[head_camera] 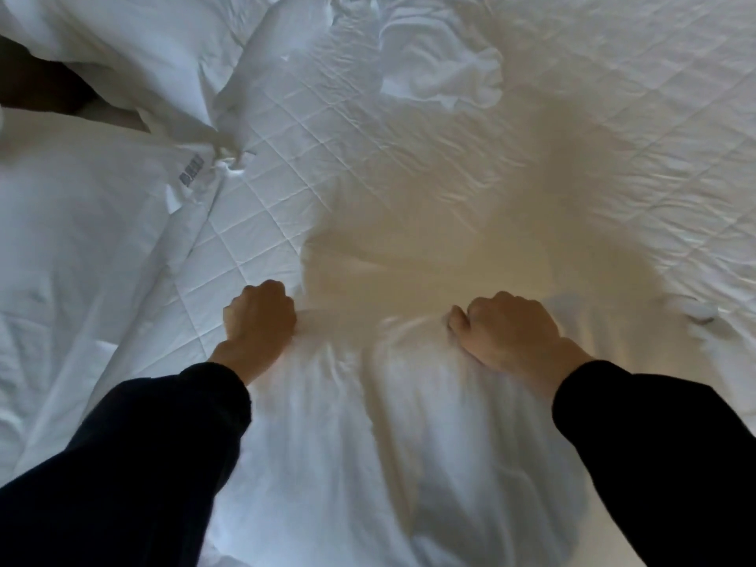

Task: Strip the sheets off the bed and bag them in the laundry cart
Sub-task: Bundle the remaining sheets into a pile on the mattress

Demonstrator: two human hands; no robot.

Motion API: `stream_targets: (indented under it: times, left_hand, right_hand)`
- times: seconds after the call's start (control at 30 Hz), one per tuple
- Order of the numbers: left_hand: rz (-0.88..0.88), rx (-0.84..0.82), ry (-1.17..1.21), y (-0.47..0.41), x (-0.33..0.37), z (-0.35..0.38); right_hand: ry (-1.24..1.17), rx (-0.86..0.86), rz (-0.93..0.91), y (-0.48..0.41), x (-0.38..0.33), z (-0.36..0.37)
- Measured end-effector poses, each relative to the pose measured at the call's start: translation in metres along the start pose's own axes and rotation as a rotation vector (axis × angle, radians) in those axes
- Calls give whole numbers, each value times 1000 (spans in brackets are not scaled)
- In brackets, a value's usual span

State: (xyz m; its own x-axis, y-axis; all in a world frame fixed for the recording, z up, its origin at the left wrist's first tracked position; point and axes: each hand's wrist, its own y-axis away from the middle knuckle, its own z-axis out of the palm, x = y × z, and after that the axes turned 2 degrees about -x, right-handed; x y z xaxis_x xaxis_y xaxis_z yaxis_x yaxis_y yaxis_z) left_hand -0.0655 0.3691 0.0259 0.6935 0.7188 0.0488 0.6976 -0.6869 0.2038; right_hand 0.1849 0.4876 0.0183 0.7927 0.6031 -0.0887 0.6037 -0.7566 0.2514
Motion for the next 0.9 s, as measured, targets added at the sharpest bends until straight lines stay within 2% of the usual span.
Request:
stream_targets:
  times: [0.1,0.17,0.23,0.33,0.43,0.5,0.57,0.7,0.8,0.9]
  left_hand:
    - [21,14,-77,-2,-4,6]
    - [82,52,-138,0,4,7]
    - [189,90,-84,7,14,8]
    - [409,-36,101,33,39,13]
    - [606,-156,-54,55,55,27]
    - [586,-155,-115,49,46,34]
    - [482,-164,-106,40,29,39]
    - [365,-162,-115,45,18,40]
    - [391,-95,-62,65,25,32]
    - [511,-91,-30,103,27,24]
  right_hand:
    - [56,41,-1,0,3,15]
    - [109,124,-40,2,-2,20]
    - [100,155,-4,8,-8,21]
    - [36,115,-87,19,-17,24]
    - [56,41,-118,22,-11,33]
    - [72,37,-100,20,2,43]
    - [73,18,-59,19,13,49]
    - [116,-23,92,24,12,47]
    - [67,-9,117,49,2,41]
    - [57,-6,13,96,-4,45]
